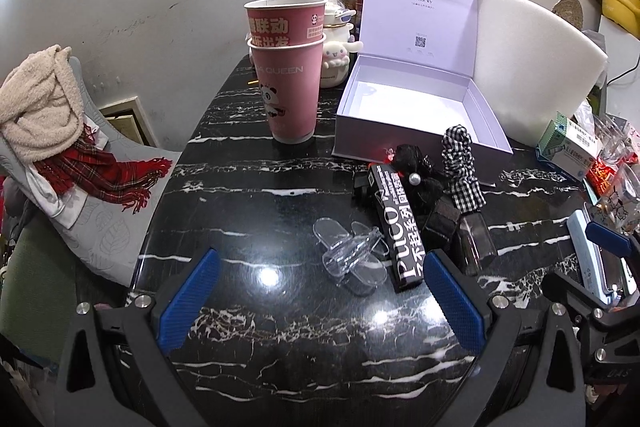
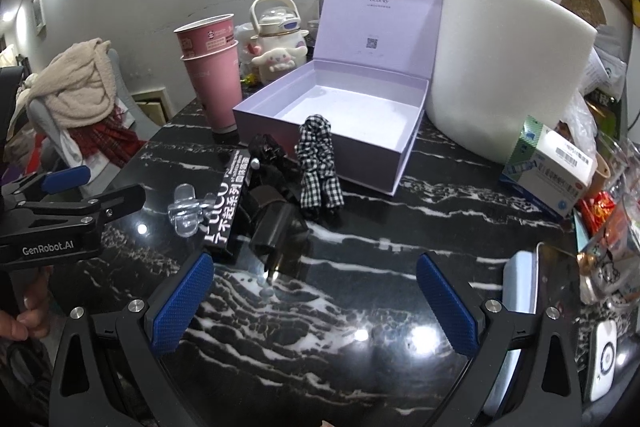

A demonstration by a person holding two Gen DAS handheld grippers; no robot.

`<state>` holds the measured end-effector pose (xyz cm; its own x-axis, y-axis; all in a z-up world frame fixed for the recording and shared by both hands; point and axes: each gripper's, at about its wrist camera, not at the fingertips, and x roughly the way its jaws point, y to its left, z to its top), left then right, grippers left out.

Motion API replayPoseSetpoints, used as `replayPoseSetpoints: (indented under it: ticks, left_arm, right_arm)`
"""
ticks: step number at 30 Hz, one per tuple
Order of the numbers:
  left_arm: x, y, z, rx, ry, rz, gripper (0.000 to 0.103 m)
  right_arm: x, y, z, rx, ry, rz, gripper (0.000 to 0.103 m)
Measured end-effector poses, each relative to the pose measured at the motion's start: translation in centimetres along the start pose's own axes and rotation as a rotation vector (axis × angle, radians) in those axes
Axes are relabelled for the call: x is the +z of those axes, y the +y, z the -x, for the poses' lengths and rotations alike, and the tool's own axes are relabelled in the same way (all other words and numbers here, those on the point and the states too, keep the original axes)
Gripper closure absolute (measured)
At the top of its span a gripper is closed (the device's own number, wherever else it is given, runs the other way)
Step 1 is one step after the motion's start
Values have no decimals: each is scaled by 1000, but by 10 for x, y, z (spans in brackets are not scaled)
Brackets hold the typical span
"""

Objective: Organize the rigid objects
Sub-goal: 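Move both tools toward the clear plastic clip and dark square case, then grasp the clear plastic clip with the left tool while the right tool grasps the dark square case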

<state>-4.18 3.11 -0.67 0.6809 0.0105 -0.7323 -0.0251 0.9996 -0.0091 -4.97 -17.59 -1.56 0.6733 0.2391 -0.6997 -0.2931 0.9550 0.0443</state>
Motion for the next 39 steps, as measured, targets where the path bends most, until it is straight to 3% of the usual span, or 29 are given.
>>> replayPoseSetpoints:
  ticks: [15,27,34,39]
  left_arm:
    - [-13,7,-18,-56,48,-9,0]
    - [-9,7,-52,-111,122,-14,0]
    - [-6,6,-72,-94,171,-31,0]
    - [-5,9,-80,-130,192,-19,0]
  right_arm:
    - [-15,4,-6,10,30,-21,0]
    - [-5,7,-39,41,80,-5,0]
    - [2,10,-65,75,117,7,0]
    - [7,12,-81,89,132,18,5]
